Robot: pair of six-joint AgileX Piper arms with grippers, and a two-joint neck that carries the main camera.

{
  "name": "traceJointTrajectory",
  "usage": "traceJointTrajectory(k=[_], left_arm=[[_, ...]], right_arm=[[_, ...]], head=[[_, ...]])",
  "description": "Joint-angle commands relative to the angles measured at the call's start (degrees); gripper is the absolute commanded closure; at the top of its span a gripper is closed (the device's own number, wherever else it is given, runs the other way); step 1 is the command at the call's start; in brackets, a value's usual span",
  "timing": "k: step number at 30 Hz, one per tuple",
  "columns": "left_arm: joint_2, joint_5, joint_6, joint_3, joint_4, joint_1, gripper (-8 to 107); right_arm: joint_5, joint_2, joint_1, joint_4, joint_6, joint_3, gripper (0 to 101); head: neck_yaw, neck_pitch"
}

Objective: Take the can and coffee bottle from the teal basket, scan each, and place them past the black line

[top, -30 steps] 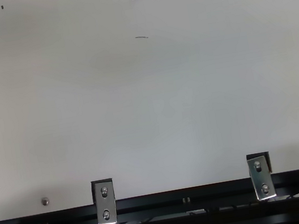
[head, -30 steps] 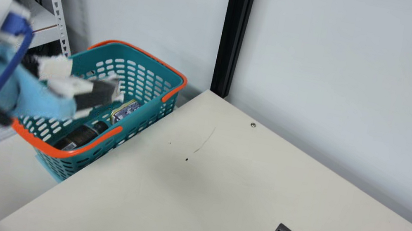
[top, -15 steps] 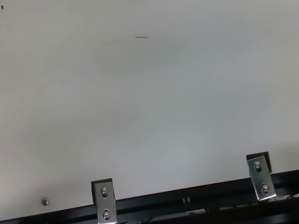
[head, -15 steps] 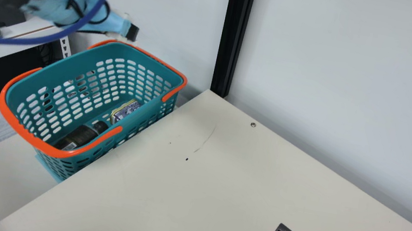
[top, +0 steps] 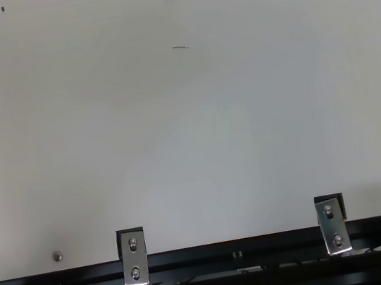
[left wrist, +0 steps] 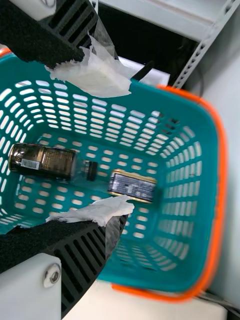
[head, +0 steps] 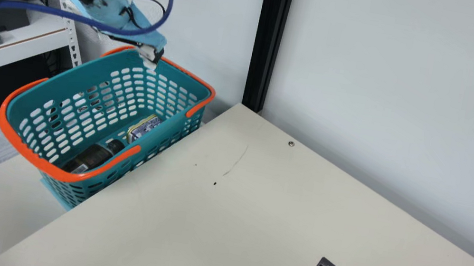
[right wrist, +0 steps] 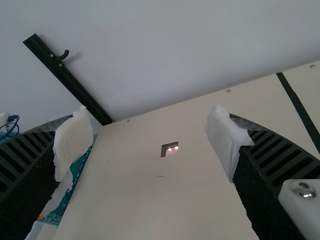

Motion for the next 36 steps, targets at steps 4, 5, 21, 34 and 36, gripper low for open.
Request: traceJointTrajectory(k=[4,5,21,34,36], left_arm=[[5.82,-4.03,7.91,0.84,-4.51,2.76,9],[6.74,-5.10,9.36,1.19,-5.50,3.27,9],[25.41,-15.26,32.13,-2.99,-20.72,8.85,9],[40.07,-11.72,36.29,-15.03,-23.78,9.79,9],[41.88,-10.83,36.34,-16.94,-24.22,9.77,9]], right_arm=[[0.00,0.00,0.00,0.00,0.00,0.00,0],[0.00,0.00,0.00,0.00,0.00,0.00,0],[0.00,0.00,0.00,0.00,0.00,0.00,0],[0.00,0.00,0.00,0.00,0.00,0.00,0],[0.00,0.00,0.00,0.00,0.00,0.00,0]], head=[[0.75,-1.82],[0.75,-1.82],[0.75,-1.82],[0.75,-1.82],[0.75,-1.82]])
